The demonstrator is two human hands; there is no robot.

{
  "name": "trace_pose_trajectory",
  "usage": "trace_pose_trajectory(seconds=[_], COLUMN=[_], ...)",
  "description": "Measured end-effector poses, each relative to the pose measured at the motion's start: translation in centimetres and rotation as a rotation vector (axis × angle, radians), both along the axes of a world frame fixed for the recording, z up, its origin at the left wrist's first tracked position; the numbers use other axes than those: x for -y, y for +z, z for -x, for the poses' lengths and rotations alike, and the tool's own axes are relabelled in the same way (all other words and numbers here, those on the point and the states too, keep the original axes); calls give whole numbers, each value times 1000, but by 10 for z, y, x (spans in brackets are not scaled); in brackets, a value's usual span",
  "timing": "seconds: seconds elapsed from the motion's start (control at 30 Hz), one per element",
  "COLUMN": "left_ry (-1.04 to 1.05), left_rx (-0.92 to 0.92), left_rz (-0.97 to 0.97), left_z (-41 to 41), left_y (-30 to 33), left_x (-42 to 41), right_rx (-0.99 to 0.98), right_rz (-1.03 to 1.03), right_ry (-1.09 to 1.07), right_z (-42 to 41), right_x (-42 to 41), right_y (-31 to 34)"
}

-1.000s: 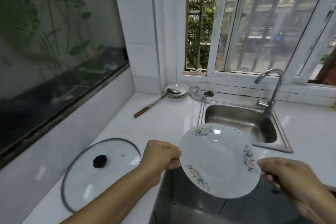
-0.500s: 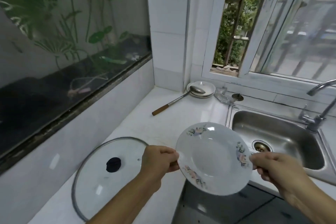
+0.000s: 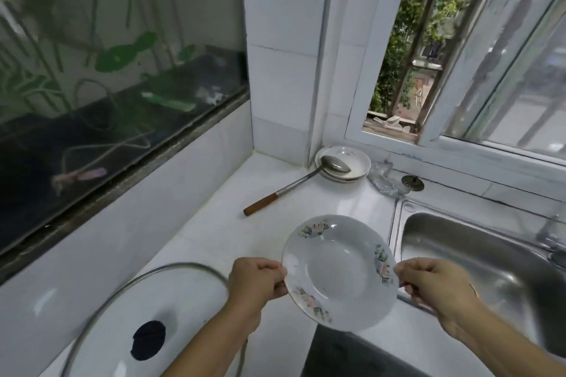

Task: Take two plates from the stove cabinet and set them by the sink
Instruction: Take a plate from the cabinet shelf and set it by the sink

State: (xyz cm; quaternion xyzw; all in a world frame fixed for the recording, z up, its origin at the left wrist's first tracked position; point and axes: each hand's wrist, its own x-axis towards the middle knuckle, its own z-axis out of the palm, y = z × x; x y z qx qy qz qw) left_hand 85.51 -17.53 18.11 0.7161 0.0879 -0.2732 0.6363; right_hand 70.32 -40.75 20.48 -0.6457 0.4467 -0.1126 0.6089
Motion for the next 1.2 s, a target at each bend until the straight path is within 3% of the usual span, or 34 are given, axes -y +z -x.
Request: trace_pose_trajectory(seconds=[0.5, 0.87, 1.2], left_ry=[32, -24, -24], left_rx=[-44, 9, -4], left_rz=[-146, -286, -297], left_z=[-125, -181, -191], left_y=[-80, -126, -139], left_x=[168, 214, 227], right_rx=[-75, -125, -109], right_rz=[-3, -38, -95], right_ry=[36, -1, -35], right_z=[-138, -180, -181], right_x=[161, 196, 204], right_y=[-100, -142, -154])
